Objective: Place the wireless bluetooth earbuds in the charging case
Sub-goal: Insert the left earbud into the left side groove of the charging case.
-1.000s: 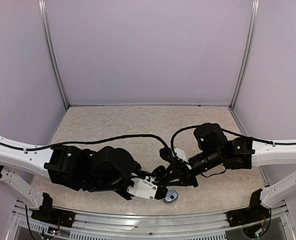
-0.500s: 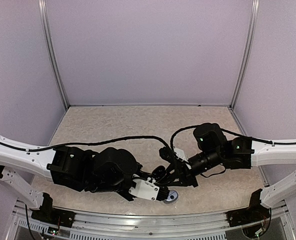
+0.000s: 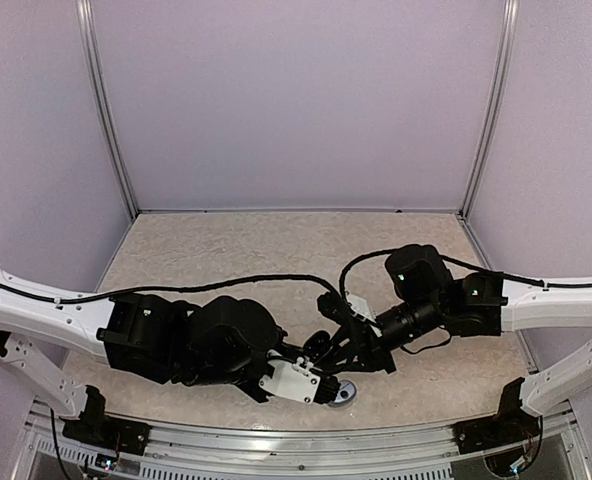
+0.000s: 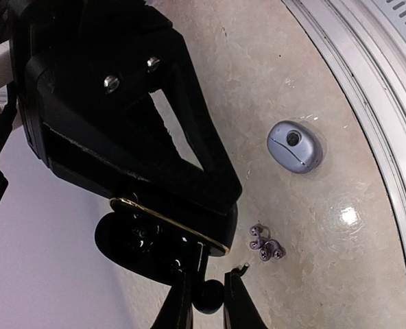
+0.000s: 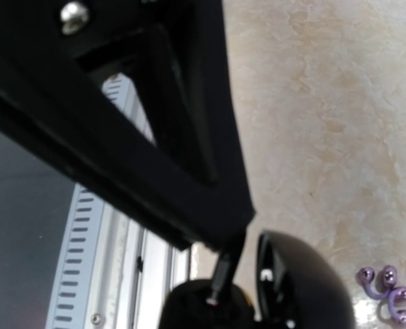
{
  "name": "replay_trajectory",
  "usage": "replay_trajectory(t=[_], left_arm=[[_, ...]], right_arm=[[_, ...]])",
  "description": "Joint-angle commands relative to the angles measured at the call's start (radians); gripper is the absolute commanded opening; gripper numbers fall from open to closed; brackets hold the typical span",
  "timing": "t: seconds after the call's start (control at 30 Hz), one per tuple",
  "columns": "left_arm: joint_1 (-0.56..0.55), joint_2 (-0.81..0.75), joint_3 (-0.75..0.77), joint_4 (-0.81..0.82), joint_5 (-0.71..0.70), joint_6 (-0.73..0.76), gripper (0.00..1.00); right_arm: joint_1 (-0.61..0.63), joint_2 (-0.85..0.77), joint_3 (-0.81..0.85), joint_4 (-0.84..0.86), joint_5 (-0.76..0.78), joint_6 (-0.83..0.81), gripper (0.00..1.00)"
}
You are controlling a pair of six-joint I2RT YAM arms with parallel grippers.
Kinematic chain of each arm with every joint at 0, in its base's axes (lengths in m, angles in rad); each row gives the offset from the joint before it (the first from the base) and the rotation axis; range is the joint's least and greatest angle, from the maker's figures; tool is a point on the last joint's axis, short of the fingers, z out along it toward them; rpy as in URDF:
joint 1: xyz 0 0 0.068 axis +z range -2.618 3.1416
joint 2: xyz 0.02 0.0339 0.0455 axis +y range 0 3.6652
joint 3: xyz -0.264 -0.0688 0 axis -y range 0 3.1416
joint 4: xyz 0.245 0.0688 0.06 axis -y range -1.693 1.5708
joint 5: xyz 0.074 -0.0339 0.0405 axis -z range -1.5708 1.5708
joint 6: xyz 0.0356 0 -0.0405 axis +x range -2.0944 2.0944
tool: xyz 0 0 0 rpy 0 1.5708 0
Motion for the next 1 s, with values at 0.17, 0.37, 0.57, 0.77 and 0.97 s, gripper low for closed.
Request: replay_trajectory(t=[0.17,0.37,0.57,0.77,0.97], left_arm=[[-0.019,0.04,0.03,-0.012,0.026,0.044,0.11],[-0.026,0.059,0.04,-0.016,0.011,0.059,0.11],[-0.03,0.083,0.057,-0.014,-0.011,0.06,0.11],[-0.031,0.08,0.061,0.013,0.016,0.06,0.14],[-0.031,0.075,0.057,0.031,-0.011,0.072,0.21]], right_arm=[[-0.017,0.04,0.059,0.028,-0.043,0.054,0.0],[-0.035,0.055,0.067,0.046,-0.067,0.115,0.0],[-0.067,0.062,0.065,0.089,-0.108,0.182,0.0],[-0.074,0.041,0.032,0.16,-0.143,0.171,0.0],[-0.073,0.015,-0.007,0.215,-0.157,0.149,0.0]])
